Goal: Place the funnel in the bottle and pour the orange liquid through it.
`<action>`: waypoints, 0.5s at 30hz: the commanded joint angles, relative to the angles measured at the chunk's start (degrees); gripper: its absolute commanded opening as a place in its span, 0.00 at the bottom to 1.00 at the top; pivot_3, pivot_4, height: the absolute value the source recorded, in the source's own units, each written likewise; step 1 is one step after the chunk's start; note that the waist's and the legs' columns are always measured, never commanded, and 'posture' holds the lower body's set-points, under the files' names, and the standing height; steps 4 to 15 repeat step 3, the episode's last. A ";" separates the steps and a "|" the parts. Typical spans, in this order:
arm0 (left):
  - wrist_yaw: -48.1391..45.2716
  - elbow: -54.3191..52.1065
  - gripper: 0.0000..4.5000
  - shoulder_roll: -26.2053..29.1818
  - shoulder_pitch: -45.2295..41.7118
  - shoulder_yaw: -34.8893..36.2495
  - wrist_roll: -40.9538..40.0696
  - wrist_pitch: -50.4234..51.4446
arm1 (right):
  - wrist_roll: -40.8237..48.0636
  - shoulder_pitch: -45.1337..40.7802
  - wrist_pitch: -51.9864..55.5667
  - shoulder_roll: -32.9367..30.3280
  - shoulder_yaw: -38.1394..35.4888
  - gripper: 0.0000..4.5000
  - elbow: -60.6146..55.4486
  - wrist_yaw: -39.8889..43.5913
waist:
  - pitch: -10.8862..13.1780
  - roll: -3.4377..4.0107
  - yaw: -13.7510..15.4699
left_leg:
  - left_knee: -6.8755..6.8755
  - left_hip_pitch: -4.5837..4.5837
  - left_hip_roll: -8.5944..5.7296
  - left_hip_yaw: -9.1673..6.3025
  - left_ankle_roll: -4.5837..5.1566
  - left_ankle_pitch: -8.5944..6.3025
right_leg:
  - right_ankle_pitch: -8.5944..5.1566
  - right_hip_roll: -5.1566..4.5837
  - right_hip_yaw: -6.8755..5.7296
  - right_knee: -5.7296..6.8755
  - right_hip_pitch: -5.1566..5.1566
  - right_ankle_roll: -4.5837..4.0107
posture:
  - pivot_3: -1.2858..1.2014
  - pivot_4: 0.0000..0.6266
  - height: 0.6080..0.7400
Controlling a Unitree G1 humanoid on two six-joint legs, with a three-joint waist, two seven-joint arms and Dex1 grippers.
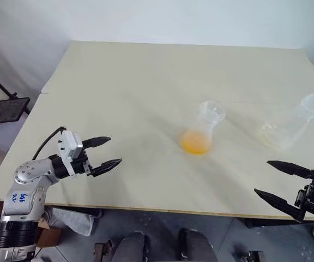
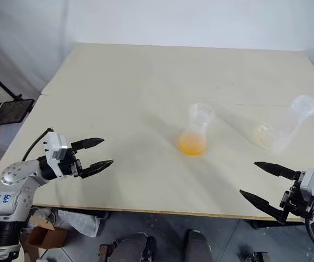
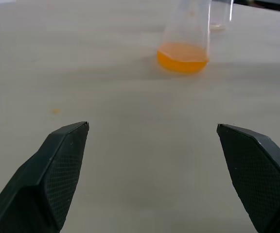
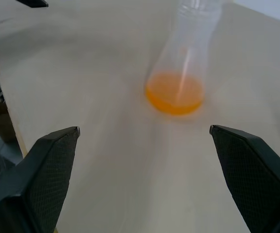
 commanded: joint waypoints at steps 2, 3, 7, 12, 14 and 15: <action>1.45 -2.48 1.00 0.44 1.11 2.01 0.97 -2.62 | -0.17 0.43 -3.55 -0.13 2.03 1.00 0.65 1.65 | 0.00 0.00 0.11 | 0.00 -0.01 -0.01 -0.02 0.00 0.00 | 0.00 -0.06 -0.04 -0.02 0.03 0.00 | 0.52 0.24 1.00; 1.65 -2.60 1.00 0.49 1.32 2.03 1.11 -2.70 | -0.58 0.71 -4.32 0.05 2.77 1.00 0.93 1.86 | 0.00 0.00 0.11 | 0.00 0.00 -0.01 -0.03 -0.01 -0.01 | 0.00 -0.07 -0.04 -0.05 0.05 0.00 | 0.52 0.24 1.00; 1.65 -2.60 1.00 0.49 1.32 2.03 1.11 -2.70 | -0.58 0.71 -4.32 0.05 2.77 1.00 0.93 1.86 | 0.00 0.00 0.11 | 0.00 0.00 -0.01 -0.03 -0.01 -0.01 | 0.00 -0.07 -0.04 -0.05 0.05 0.00 | 0.52 0.24 1.00; 1.65 -2.60 1.00 0.49 1.32 2.03 1.11 -2.70 | -0.58 0.71 -4.32 0.05 2.77 1.00 0.93 1.86 | 0.00 0.00 0.11 | 0.00 0.00 -0.01 -0.03 -0.01 -0.01 | 0.00 -0.07 -0.04 -0.05 0.05 0.00 | 0.52 0.24 1.00; 1.65 -2.60 1.00 0.49 1.32 2.03 1.11 -2.70 | -0.58 0.71 -4.32 0.05 2.77 1.00 0.93 1.86 | 0.00 0.00 0.11 | 0.00 0.00 -0.01 -0.03 -0.01 -0.01 | 0.00 -0.07 -0.04 -0.05 0.05 0.00 | 0.52 0.24 1.00; 1.65 -2.60 1.00 0.49 1.32 2.03 1.11 -2.70 | -0.58 0.71 -4.32 0.05 2.77 1.00 0.93 1.86 | 0.00 0.00 0.11 | 0.00 0.00 -0.01 -0.03 -0.01 -0.01 | 0.00 -0.07 -0.04 -0.05 0.05 0.00 | 0.52 0.24 1.00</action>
